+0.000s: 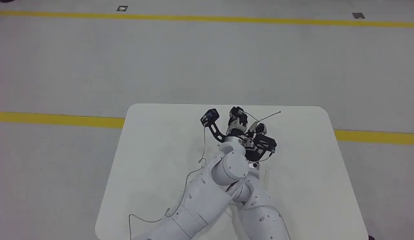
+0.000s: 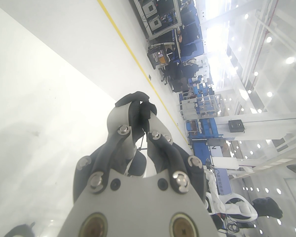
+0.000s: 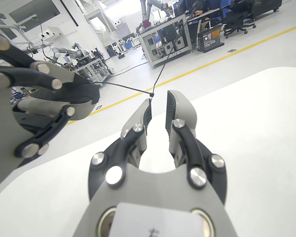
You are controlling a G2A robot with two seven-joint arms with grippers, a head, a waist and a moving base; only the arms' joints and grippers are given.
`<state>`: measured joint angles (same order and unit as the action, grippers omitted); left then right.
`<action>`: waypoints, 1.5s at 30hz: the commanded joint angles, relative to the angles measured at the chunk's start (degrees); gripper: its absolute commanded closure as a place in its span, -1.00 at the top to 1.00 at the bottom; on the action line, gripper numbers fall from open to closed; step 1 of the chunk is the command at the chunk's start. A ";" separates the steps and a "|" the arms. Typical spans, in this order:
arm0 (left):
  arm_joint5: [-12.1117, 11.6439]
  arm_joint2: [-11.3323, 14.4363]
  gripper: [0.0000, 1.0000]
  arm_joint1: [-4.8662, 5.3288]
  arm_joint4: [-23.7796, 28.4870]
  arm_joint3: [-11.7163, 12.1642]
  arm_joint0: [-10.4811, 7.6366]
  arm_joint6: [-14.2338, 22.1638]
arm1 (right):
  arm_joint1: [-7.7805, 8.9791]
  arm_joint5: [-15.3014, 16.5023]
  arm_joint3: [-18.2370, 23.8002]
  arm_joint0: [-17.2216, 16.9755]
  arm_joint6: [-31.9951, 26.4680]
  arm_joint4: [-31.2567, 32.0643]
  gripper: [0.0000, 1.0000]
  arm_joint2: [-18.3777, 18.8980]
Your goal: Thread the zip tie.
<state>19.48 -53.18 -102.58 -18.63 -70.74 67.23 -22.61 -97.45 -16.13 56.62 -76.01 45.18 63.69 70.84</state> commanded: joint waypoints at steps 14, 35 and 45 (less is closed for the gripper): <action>0.00 0.00 -1.00 0.00 0.00 0.00 0.00 0.00 | -0.15 0.51 -0.53 0.14 0.88 -0.48 -0.76 -0.05; 0.00 0.00 -1.00 0.00 0.00 0.00 0.00 0.00 | -0.31 0.74 -1.72 1.05 1.30 -0.66 -0.88 -0.02; 0.00 0.00 -1.00 0.00 0.00 0.00 0.00 0.00 | -0.41 0.57 -1.99 1.31 1.29 -0.92 -0.78 0.01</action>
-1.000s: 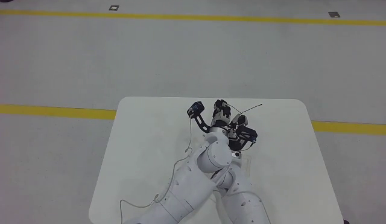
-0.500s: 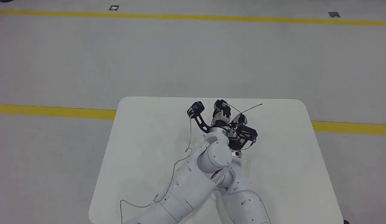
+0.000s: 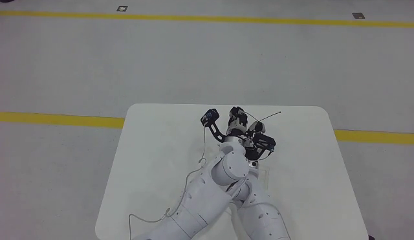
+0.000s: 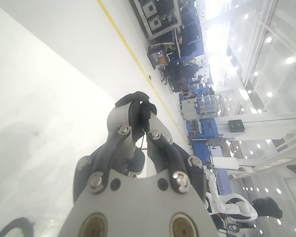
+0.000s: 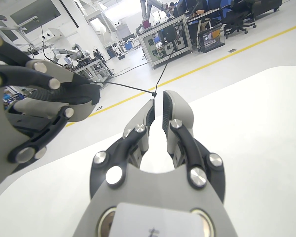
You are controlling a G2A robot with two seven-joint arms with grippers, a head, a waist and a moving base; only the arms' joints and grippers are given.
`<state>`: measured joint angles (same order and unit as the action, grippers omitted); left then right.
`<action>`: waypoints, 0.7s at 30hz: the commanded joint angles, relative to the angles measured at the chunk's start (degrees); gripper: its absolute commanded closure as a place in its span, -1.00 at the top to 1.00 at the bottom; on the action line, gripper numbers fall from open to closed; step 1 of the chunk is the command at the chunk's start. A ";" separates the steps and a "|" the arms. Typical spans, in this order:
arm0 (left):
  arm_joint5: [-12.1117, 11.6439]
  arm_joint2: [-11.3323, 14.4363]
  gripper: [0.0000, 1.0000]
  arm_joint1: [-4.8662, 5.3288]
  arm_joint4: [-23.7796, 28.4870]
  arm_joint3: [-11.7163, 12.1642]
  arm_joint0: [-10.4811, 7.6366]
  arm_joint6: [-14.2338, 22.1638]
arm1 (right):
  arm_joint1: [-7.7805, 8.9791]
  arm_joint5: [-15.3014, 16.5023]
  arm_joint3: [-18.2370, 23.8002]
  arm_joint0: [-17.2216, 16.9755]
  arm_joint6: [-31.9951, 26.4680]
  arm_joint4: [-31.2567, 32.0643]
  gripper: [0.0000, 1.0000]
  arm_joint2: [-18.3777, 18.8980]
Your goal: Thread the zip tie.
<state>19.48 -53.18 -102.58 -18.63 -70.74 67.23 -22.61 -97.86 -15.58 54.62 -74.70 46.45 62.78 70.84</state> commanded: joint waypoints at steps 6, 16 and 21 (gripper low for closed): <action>0.00 0.00 -1.00 0.00 0.00 0.00 0.00 0.00 | -0.01 0.27 -0.08 -0.09 0.20 0.16 -0.74 -0.05; 0.00 0.00 -1.00 0.00 0.00 0.00 0.00 0.00 | 0.08 0.93 0.83 -0.96 0.74 0.26 -0.72 0.17; 0.00 0.00 -1.00 0.00 0.00 0.00 0.00 0.00 | 0.16 1.13 1.35 -1.29 0.66 0.37 -0.72 0.34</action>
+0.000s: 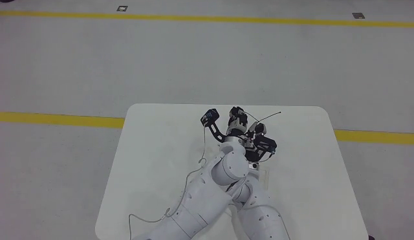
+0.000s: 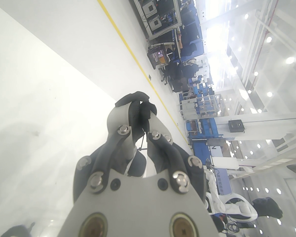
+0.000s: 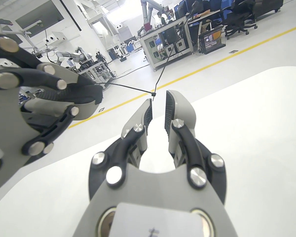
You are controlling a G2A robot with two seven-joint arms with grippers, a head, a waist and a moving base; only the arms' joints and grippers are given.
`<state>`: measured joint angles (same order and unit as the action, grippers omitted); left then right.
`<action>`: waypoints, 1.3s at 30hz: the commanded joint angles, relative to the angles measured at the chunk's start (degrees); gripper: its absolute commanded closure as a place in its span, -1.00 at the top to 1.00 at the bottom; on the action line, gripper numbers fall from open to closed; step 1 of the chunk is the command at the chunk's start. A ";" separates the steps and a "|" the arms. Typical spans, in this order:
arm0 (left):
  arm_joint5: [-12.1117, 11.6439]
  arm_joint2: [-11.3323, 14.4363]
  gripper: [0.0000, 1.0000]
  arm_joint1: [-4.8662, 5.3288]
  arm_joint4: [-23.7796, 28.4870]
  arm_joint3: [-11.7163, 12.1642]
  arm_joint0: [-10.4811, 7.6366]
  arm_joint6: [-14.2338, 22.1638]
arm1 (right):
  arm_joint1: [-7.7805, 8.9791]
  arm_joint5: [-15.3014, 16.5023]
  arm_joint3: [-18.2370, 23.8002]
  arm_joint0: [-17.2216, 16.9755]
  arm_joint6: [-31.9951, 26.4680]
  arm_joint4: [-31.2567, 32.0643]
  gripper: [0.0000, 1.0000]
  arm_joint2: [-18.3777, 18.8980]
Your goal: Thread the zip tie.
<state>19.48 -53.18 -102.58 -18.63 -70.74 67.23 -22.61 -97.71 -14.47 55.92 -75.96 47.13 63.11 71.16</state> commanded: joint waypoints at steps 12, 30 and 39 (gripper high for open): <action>0.00 0.00 -1.00 0.00 0.00 0.00 0.00 0.00 | 0.00 0.20 -0.02 0.05 0.10 -0.08 -0.78 0.07; 0.00 0.00 -1.00 0.00 0.00 0.00 0.00 0.00 | -0.13 0.20 -1.06 0.76 0.12 -0.10 -0.72 -0.14; 0.00 0.00 -1.00 0.00 0.00 0.00 0.00 0.00 | -0.08 0.73 -0.78 0.57 0.44 -0.24 -0.74 0.07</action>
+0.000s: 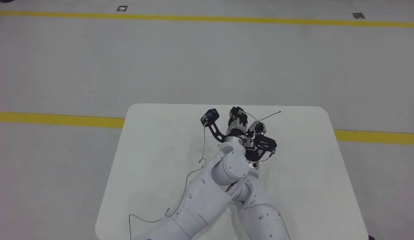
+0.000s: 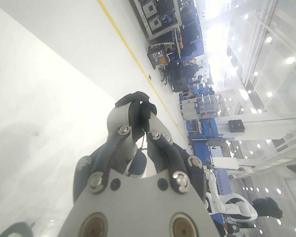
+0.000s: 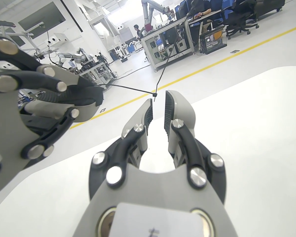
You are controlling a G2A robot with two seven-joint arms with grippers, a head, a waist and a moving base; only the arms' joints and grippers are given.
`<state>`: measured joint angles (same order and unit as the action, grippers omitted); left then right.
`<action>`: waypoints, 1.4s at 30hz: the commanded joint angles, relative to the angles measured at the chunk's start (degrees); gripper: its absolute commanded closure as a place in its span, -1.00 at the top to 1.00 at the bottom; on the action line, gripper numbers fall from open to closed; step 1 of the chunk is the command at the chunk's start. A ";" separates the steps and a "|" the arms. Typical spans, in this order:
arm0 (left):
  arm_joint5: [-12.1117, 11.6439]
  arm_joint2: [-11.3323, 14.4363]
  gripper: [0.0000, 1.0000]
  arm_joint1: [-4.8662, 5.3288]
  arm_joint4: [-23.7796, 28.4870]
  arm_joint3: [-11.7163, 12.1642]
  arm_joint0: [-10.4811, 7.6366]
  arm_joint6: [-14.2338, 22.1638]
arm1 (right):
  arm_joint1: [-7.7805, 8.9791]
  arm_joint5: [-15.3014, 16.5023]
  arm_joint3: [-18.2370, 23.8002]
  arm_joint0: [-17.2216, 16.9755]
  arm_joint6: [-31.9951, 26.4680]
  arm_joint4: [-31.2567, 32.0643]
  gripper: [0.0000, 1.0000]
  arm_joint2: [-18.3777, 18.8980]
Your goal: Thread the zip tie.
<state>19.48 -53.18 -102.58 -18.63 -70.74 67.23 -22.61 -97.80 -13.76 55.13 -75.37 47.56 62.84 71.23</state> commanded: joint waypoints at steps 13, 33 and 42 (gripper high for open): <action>0.00 0.00 -1.00 0.00 0.00 0.00 0.00 0.00 | -0.04 -0.06 -0.08 -0.04 0.09 0.02 -0.78 -0.08; 0.00 0.00 -1.00 0.00 0.00 0.00 0.00 0.00 | -0.06 0.18 -0.19 -0.02 0.34 0.00 -0.82 -0.06; 0.00 0.00 -1.00 0.00 0.00 0.00 0.00 0.00 | -0.06 0.15 -0.13 -0.08 0.32 0.05 -0.86 -0.07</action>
<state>19.48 -53.18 -102.58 -18.63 -70.74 67.23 -22.61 -97.86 -13.62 55.01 -75.46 47.89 62.87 71.17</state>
